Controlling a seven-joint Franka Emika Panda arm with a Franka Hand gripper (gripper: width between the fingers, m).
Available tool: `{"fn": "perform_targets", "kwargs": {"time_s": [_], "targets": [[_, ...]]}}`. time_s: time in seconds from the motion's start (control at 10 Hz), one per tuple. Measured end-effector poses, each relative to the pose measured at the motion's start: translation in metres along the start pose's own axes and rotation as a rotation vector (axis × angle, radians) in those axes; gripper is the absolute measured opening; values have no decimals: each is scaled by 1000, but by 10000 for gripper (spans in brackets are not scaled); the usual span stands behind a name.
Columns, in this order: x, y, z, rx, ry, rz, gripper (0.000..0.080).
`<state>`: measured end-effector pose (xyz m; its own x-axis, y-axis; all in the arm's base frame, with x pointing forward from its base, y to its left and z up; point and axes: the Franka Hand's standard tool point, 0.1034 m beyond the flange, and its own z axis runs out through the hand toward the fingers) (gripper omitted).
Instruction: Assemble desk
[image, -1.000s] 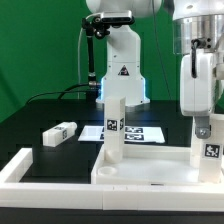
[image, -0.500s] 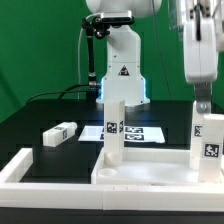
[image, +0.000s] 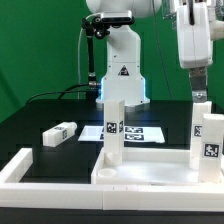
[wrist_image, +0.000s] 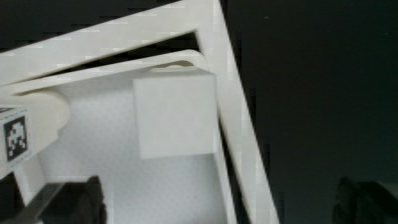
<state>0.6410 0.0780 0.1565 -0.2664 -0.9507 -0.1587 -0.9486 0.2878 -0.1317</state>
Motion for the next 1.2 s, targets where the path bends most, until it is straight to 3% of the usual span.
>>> {"fn": "perform_targets", "kwargs": {"time_s": [0.2,0.3,0.6,0.7,0.9,1.2], "targets": [[1,0,-1,3,-1,-11,649],[7,1,-7,20,-4,-62,649],[43,13,-26,30,-8,-278,649],[62,12,-42,44,-13,-433,649],[77,1,-60,79,-8,-606,649],[75,4,-54,71,1,-804,649]]}}
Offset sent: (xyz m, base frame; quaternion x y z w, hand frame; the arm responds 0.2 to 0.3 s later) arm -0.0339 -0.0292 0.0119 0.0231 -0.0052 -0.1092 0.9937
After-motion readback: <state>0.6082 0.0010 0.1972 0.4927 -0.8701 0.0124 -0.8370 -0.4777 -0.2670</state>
